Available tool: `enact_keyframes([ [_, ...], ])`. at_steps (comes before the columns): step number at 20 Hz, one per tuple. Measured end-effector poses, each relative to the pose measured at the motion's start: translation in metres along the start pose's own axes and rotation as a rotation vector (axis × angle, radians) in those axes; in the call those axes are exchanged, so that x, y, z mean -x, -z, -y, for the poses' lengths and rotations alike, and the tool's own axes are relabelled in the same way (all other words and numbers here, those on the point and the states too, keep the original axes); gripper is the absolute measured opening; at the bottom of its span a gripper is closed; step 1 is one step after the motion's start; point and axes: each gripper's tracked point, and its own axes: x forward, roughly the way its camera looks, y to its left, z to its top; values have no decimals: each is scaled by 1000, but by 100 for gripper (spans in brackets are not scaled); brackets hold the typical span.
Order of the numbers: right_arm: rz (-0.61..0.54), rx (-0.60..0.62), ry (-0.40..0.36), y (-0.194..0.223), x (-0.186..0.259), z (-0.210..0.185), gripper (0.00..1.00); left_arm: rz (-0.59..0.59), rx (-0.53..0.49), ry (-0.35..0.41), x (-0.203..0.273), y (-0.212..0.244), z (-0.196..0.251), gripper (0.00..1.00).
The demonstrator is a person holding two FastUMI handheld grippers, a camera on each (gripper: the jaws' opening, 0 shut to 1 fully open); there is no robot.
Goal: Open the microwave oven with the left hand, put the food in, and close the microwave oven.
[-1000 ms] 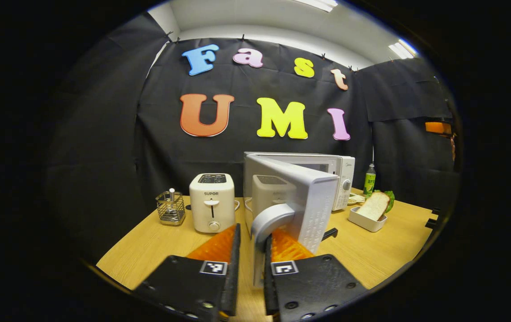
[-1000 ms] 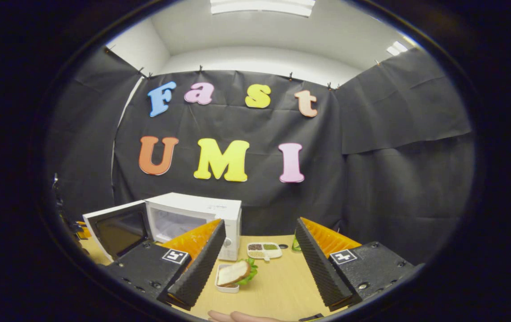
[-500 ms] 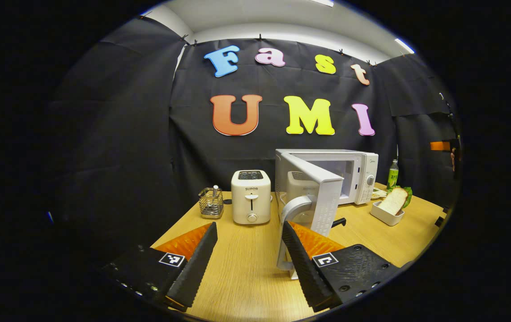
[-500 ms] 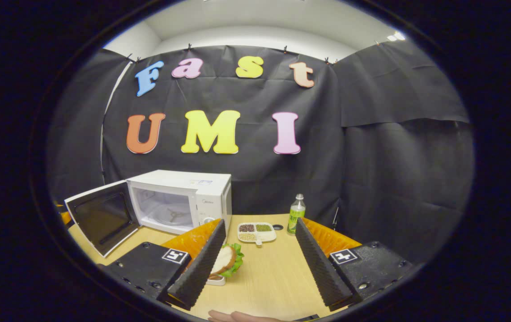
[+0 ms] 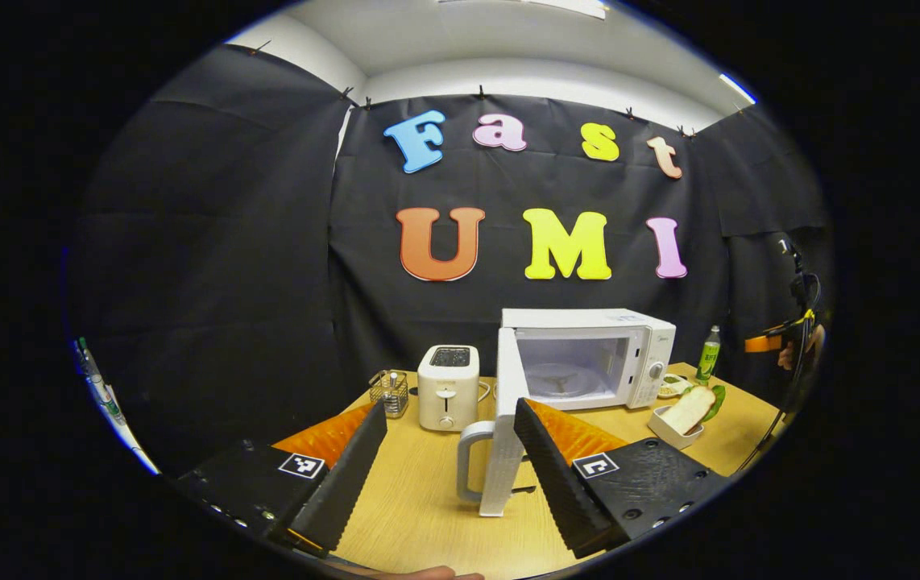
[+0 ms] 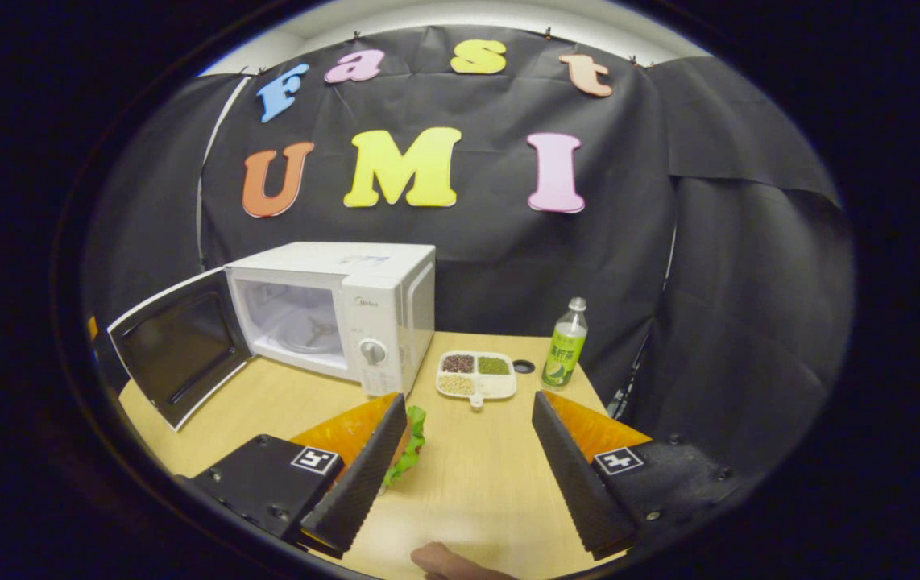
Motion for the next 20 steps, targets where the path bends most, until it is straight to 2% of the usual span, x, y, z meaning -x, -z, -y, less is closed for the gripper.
enact_keyframes([
  [1, -34, -2, -44, 2, -8, -1, 95, 16, 0, -18, 3, -10, 5, 84],
  [2, -73, -8, -85, 5, -18, -3, 100, 28, 2, -28, 4, -18, 11, 96],
  [6, -246, -90, -235, 24, -48, -6, 100, 67, 20, -36, 8, -42, 42, 95],
  [7, -296, -117, -271, 29, -55, -12, 92, 64, 20, -34, 8, -44, 49, 95],
  [8, -344, -148, -319, 35, -59, -18, 97, 55, 14, -35, 8, -43, 54, 95],
  [12, -492, -308, -535, 51, -70, -52, 96, 58, -32, -34, 8, -49, 71, 95],
  [14, -546, -408, -565, 58, -84, -56, 97, 74, -51, -26, 7, -53, 75, 96],
  [17, -625, -440, -600, 75, -97, -55, 96, 66, -66, -32, 10, -51, 74, 96],
  [18, -660, -466, -600, 83, -101, -56, 84, 68, -71, -34, 11, -53, 73, 95],
  [19, -693, -494, -610, 91, -101, -60, 82, 71, -74, -35, 13, -55, 73, 100],
  [20, -722, -526, -624, 95, -103, -64, 91, 75, -74, -35, 14, -55, 73, 95],
])
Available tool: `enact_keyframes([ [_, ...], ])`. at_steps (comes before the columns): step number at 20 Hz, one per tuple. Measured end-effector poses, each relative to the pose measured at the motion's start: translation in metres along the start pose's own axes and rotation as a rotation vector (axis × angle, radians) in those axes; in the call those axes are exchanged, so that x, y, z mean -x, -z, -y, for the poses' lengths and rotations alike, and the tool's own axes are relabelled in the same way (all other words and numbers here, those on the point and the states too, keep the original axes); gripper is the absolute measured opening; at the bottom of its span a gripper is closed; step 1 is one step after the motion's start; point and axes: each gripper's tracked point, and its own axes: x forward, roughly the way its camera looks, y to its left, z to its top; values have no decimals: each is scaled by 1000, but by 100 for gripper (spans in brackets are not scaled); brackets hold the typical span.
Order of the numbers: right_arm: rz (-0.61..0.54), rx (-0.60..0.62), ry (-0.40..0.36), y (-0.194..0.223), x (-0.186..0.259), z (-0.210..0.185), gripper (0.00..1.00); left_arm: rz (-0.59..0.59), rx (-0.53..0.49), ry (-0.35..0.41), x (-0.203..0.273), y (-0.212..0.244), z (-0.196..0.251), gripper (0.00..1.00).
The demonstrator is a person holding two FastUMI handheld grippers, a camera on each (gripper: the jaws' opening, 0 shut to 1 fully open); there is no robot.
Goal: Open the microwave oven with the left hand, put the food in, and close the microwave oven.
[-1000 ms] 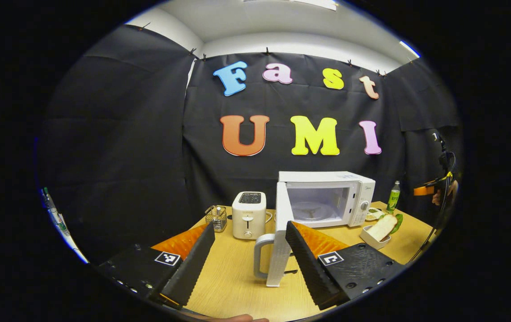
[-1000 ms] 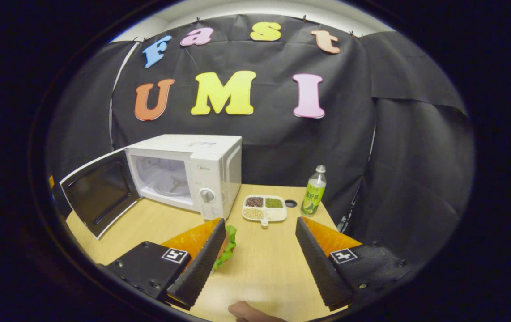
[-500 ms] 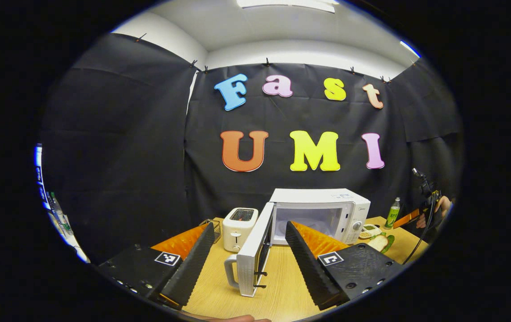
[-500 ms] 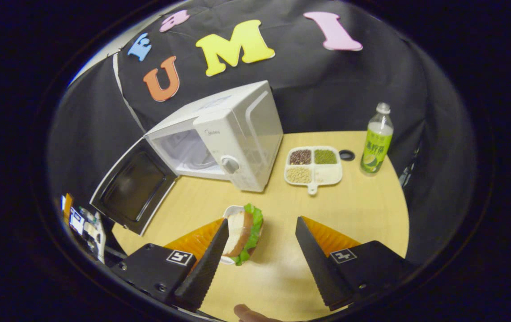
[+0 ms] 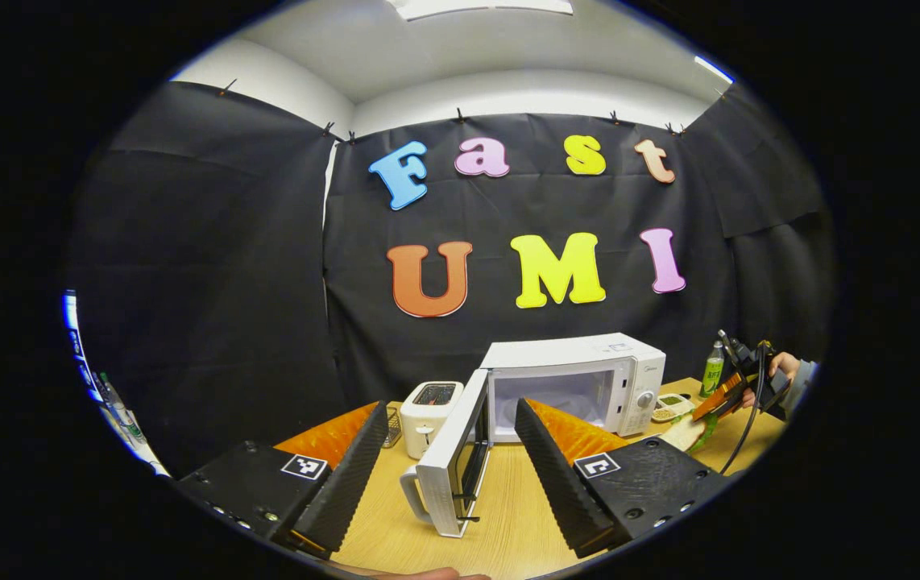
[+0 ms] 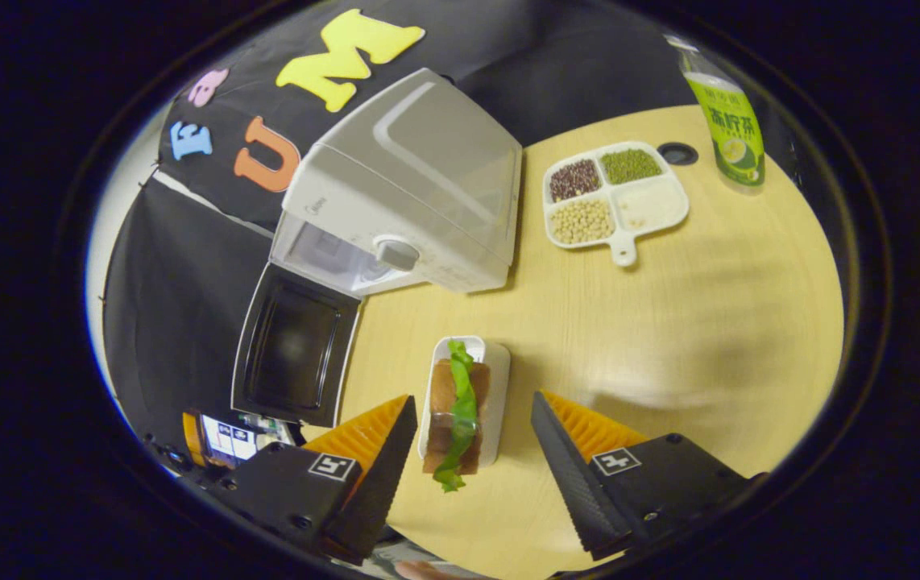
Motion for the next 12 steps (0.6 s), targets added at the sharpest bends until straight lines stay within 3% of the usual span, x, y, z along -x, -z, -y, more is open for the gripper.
enact_keyframes([
  [1, -24, -38, -9, 5, -5, 0, 85, 2, 2, 7, -1, -1, 1, 95],
  [3, -21, -111, -19, 6, -1, -5, 48, 2, 6, 18, -1, 1, 2, 95],
  [4, -13, -91, -8, 7, 0, -5, 30, -2, 6, 23, 0, 2, 3, 95],
  [8, 48, 2, 39, 10, 25, -32, 27, 3, 7, 46, 8, 4, 0, 95],
  [9, 62, 32, 52, 12, 31, -39, 35, 0, 12, 50, 9, 5, -2, 95],
  [12, 110, 146, 106, 22, 47, -64, 35, 5, 22, 49, 10, 5, -10, 95],
])
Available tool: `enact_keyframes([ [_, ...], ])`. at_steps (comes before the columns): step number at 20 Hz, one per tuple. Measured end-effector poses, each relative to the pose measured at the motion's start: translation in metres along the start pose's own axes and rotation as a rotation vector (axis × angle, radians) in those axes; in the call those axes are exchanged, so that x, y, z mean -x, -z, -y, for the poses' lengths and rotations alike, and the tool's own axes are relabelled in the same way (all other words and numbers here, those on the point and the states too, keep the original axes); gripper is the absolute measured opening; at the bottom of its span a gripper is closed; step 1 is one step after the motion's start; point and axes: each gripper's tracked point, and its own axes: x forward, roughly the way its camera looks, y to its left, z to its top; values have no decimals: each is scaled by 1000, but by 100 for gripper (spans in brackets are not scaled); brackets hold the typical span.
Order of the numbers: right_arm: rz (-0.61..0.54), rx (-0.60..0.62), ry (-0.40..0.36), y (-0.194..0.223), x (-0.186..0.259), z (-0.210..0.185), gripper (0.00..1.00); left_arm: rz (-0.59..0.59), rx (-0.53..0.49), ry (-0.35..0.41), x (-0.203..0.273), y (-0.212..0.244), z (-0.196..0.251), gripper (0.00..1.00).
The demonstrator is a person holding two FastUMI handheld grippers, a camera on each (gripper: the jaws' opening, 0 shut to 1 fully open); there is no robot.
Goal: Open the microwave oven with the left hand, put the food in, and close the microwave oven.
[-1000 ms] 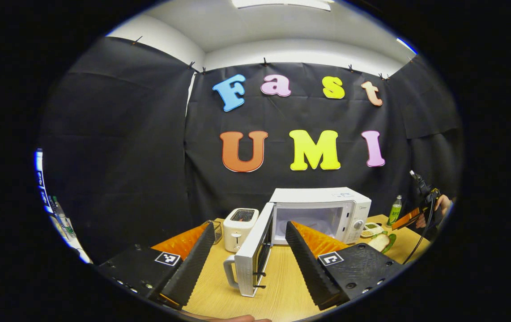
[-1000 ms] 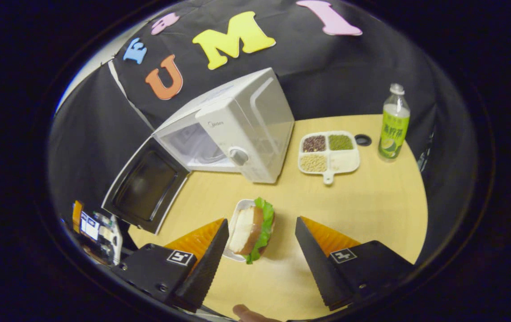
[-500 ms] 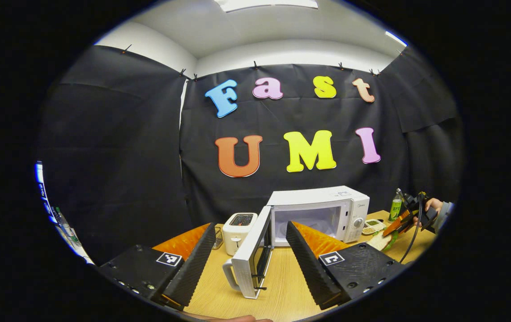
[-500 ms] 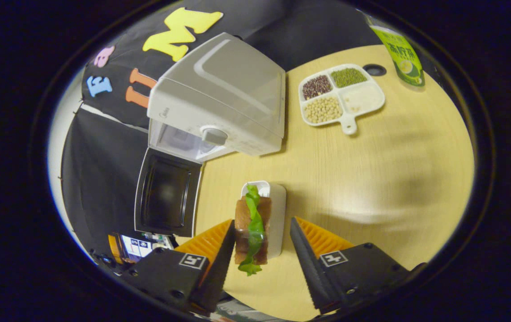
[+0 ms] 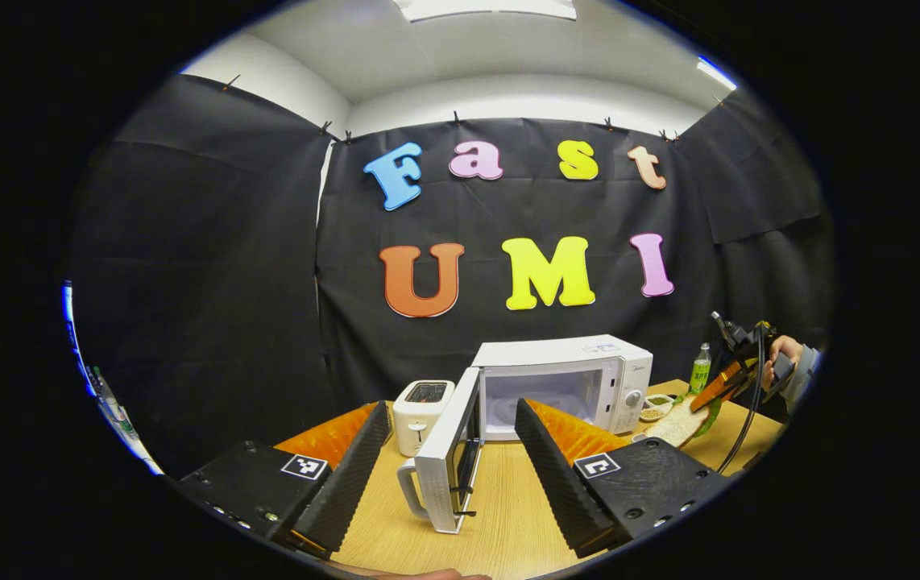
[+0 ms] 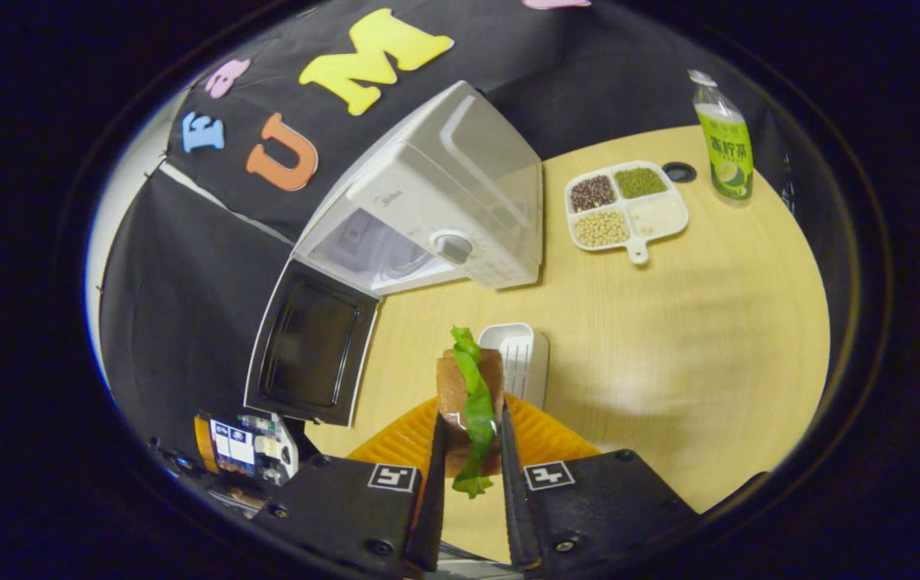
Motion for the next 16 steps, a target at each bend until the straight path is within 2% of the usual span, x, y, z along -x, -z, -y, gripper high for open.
enact_keyframes([
  [6, 118, 308, 157, 21, 18, -46, 35, -20, 30, 1, 2, 10, -11, 95],
  [10, 223, 542, 292, 28, 23, -77, 35, -23, 23, 43, 1, 22, -9, 95],
  [16, 356, 749, 375, 34, 2, -129, 35, -38, -25, 43, 2, 40, -16, 95],
])
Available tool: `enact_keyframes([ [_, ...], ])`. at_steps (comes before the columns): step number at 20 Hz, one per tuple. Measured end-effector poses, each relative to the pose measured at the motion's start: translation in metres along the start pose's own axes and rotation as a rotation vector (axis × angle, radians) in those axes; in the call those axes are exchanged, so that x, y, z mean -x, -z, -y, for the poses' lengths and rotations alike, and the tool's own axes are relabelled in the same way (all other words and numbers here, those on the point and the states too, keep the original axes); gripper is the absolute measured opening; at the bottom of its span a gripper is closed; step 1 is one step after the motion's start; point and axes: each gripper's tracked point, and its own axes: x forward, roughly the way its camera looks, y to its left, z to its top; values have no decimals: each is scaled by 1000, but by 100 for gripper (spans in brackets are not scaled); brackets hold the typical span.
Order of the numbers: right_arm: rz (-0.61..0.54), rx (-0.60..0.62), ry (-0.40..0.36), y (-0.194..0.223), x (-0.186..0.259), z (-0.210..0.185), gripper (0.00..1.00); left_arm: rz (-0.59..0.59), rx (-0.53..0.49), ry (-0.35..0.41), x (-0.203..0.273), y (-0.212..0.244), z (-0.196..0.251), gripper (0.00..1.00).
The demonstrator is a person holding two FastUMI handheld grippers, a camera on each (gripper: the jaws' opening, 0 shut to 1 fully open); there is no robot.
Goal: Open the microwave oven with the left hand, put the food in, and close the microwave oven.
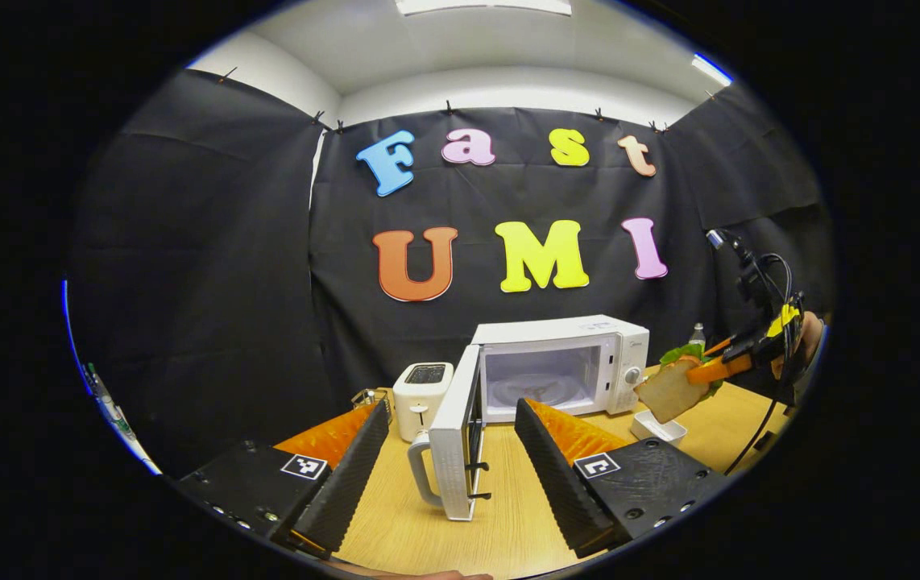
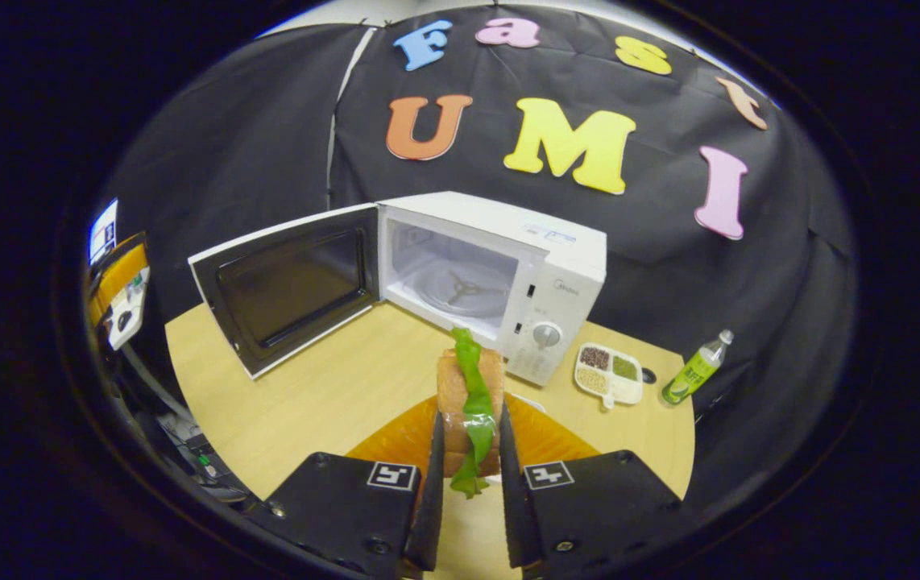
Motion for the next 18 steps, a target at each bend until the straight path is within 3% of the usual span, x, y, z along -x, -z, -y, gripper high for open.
enact_keyframes([
  [2, 24, 48, 19, -7, -10, -15, 35, 6, 20, 11, 0, -1, 3, 91],
  [3, 35, 54, 23, -11, -17, -23, 35, 3, 29, 26, 0, 2, 9, 95],
  [6, 59, 41, 24, -24, -40, -44, 35, -9, 40, 20, 1, 5, 8, 95],
  [13, 165, -55, 61, -70, -104, -73, 35, -7, 98, -18, -5, -14, -1, 95],
  [18, 210, -135, 104, -95, -156, -68, 35, 27, 120, -19, -9, -33, 1, 96],
])
